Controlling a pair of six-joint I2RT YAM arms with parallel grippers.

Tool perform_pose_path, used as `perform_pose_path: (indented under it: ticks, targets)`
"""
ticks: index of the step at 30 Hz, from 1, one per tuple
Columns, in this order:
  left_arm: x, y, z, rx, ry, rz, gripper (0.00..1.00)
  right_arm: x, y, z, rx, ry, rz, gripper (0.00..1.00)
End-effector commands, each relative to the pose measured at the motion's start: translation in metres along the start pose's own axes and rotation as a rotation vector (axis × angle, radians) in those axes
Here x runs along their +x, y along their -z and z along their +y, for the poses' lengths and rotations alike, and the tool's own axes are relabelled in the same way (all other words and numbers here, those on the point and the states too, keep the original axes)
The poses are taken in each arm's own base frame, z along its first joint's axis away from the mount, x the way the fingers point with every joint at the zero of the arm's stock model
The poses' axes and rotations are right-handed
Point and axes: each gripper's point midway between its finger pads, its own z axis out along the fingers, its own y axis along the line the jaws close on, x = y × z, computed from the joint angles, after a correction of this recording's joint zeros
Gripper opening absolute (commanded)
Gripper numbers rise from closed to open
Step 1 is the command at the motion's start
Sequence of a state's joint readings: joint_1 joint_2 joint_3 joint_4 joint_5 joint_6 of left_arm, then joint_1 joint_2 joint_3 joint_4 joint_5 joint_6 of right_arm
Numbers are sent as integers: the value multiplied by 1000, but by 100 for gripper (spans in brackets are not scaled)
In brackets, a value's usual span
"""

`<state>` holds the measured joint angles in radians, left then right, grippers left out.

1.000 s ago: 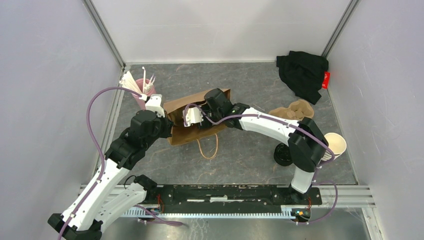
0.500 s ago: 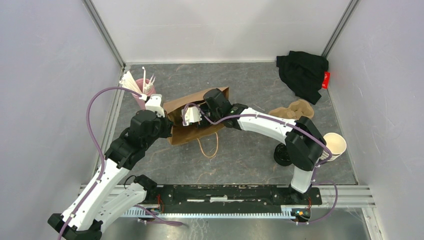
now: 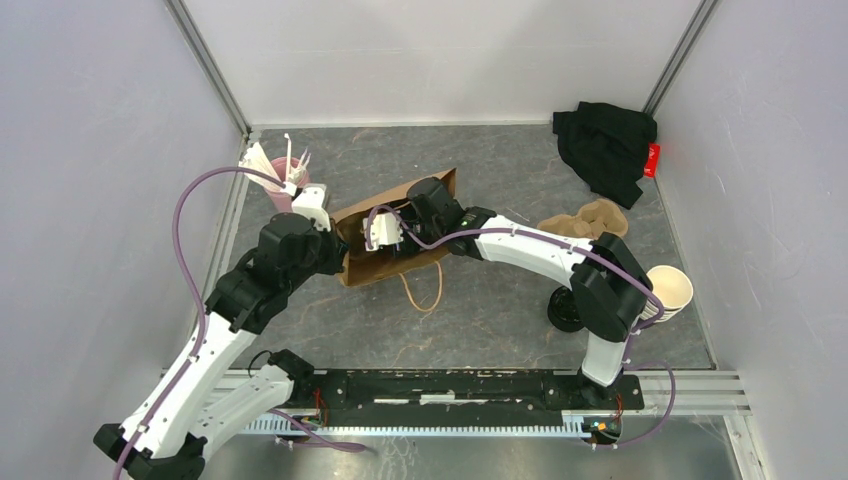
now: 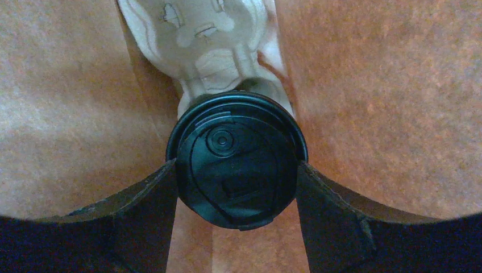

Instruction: Pack the takeout coffee

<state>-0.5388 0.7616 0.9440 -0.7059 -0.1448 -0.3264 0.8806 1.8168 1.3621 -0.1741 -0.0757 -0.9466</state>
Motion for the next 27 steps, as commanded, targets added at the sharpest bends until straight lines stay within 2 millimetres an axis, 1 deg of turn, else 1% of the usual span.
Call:
perform_pose_path:
  ticks: [1, 9, 18, 22, 27]
  targets:
    - [-17, 14, -20, 103, -16, -22, 2, -6, 10, -2, -13, -27, -27, 0]
    - [-17, 20, -35, 175, -5, 20, 2, -6, 20, 13, -98, -60, -9, 0]
    - [-17, 24, -46, 204, 43, 86, 2, -13, 40, 23, -179, -120, 12, 0]
    - [-16, 24, -44, 169, 63, 140, 2, -13, 50, 36, -230, -162, 47, 0]
    - [-13, 24, -42, 130, 83, 212, 2, -12, 59, 60, -298, -220, 87, 0]
